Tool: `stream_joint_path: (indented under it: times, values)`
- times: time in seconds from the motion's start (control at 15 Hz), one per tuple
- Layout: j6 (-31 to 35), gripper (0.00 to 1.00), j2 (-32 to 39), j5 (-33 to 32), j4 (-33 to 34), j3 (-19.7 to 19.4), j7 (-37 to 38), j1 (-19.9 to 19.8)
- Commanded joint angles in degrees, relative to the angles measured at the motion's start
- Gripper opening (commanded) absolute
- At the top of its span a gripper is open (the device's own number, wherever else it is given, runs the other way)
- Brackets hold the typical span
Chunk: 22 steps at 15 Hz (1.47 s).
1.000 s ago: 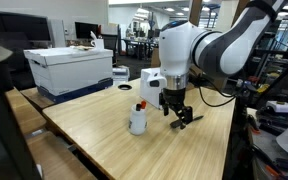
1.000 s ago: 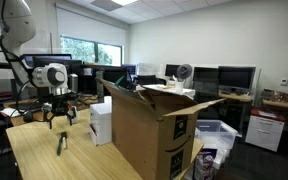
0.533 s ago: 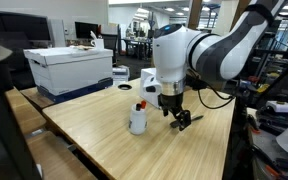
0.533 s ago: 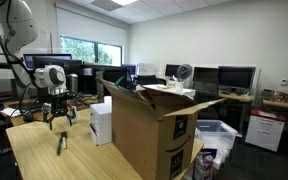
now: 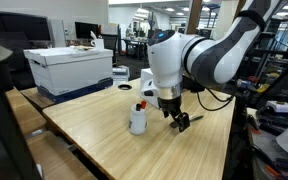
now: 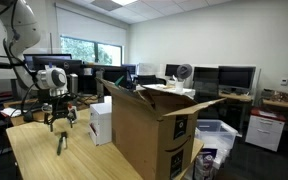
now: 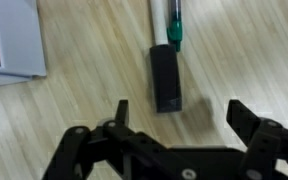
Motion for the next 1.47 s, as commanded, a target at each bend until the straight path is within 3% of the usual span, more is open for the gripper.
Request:
stream_joint_path:
  times: [0.0,0.6,0.8,1.13,1.33,1.4]
  values:
    - [-1.36,1.00,0.72,-1.29,0.75,-0.27,1.60,0.27]
    - [-2.50,1.00,2.61,-0.91,2.10,-0.55,1.44,0.09]
    - [-2.82,0.95,3.06,-0.65,2.48,-0.74,1.29,-0.07]
    - [-3.34,0.85,3.87,-0.35,3.22,-0.87,1.17,-0.10]
    - [-4.05,0.71,4.17,-0.24,3.72,-0.63,1.05,0.08]
    - [-4.21,0.62,4.23,0.05,3.89,-0.34,0.65,-0.06]
